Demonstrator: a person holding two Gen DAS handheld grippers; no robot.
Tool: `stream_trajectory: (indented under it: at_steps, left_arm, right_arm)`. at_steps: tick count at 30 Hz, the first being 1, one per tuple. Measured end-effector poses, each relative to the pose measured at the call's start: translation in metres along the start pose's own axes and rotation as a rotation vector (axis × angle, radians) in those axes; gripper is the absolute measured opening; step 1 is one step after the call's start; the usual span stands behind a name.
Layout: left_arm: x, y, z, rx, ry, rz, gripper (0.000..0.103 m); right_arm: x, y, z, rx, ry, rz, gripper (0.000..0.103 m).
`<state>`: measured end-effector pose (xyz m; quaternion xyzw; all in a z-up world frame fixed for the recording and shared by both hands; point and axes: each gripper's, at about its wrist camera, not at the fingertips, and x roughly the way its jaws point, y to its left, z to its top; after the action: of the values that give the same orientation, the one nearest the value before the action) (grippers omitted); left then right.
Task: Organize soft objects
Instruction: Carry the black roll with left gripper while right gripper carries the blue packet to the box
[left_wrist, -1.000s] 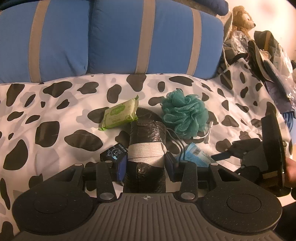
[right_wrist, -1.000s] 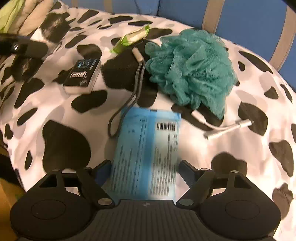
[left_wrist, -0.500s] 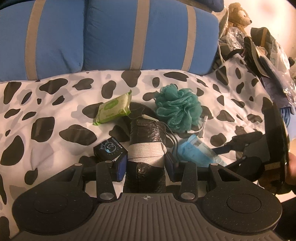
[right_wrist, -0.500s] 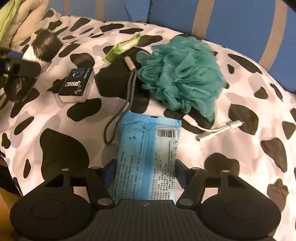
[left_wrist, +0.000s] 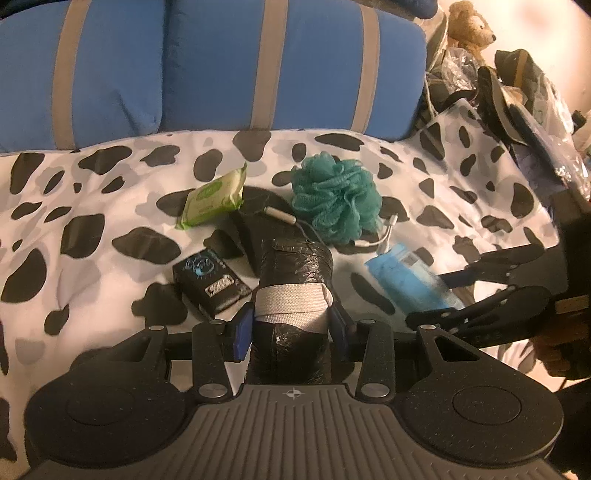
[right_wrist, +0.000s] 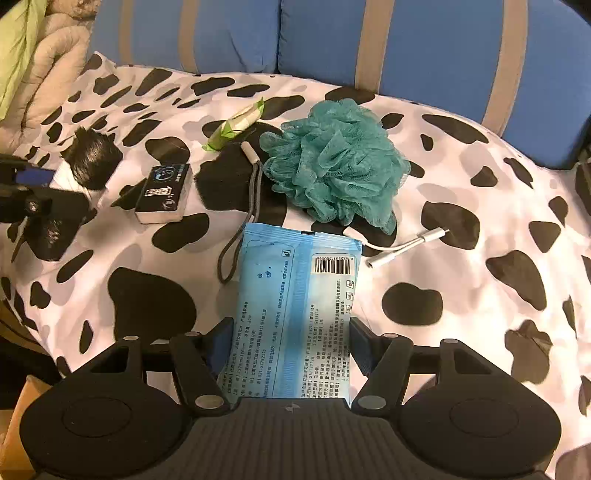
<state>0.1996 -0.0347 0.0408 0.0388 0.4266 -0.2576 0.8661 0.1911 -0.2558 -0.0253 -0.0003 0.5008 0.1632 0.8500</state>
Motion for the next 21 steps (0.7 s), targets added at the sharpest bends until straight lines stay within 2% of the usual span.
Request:
stream_trajectory:
  at_steps: [12, 21]
  left_arm:
    - [-0.019, -0.021, -0.029, 0.012, 0.01, 0.005, 0.042]
    - [-0.033, -0.032, -0.057, -0.009, 0.042, -0.011, 0.042]
  right_arm:
    - [-0.05, 0.019, -0.027, 0.038, -0.071, 0.019, 0.067]
    - [-0.076, 0.041, -0.055, 0.036, -0.08, 0.05, 0.067]
